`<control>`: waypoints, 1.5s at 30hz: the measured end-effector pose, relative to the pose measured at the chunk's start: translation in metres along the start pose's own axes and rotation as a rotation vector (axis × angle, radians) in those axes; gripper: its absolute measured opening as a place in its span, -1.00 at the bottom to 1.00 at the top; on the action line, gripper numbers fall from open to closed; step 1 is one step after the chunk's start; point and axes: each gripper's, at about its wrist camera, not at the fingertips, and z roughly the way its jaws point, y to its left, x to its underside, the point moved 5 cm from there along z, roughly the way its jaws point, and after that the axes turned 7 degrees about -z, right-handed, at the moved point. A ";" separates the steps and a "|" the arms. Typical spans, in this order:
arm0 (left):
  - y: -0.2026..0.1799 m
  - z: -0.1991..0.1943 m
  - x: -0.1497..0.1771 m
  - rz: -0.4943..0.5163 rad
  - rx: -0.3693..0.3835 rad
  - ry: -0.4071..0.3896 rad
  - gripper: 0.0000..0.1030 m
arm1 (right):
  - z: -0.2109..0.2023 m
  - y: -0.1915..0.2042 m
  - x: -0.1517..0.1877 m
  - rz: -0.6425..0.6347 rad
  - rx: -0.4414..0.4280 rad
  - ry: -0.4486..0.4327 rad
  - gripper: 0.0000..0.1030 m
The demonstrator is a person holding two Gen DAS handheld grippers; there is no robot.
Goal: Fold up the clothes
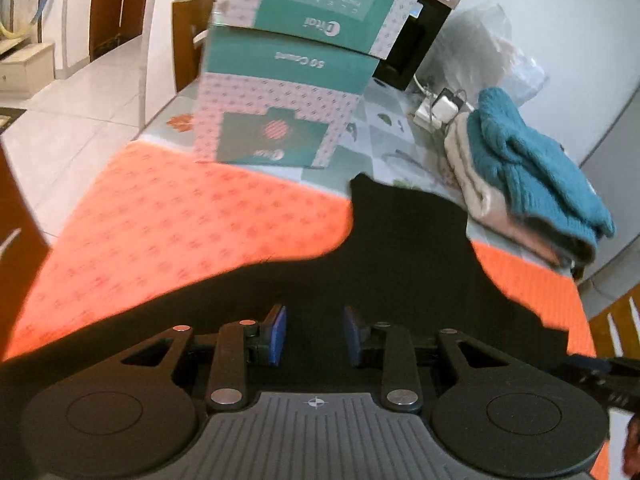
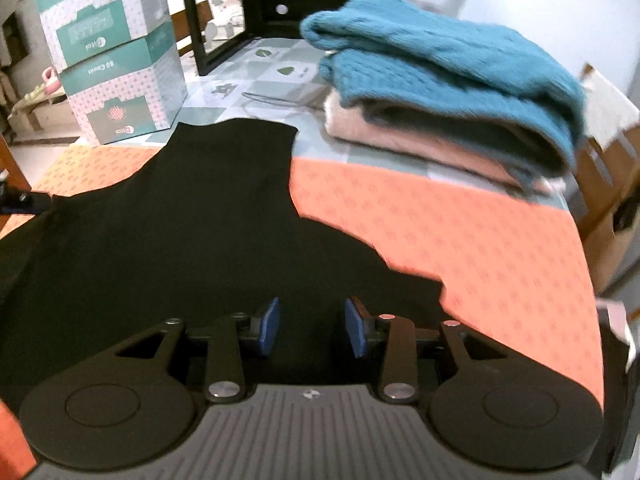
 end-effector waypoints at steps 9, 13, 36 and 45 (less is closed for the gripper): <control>0.037 -0.058 0.055 0.068 -0.041 0.067 -0.31 | -0.055 -0.007 0.074 0.046 0.032 0.066 -0.18; 0.053 -0.074 0.090 0.103 -0.067 0.107 -0.31 | -0.066 -0.008 0.109 0.076 0.052 0.101 -0.18; 0.055 -0.079 0.132 0.018 0.016 0.081 -0.84 | -0.073 -0.002 0.158 0.264 -0.007 0.044 -0.83; 0.060 -0.090 0.134 0.005 0.009 0.110 -0.82 | -0.097 0.009 0.152 0.247 0.013 0.069 -0.84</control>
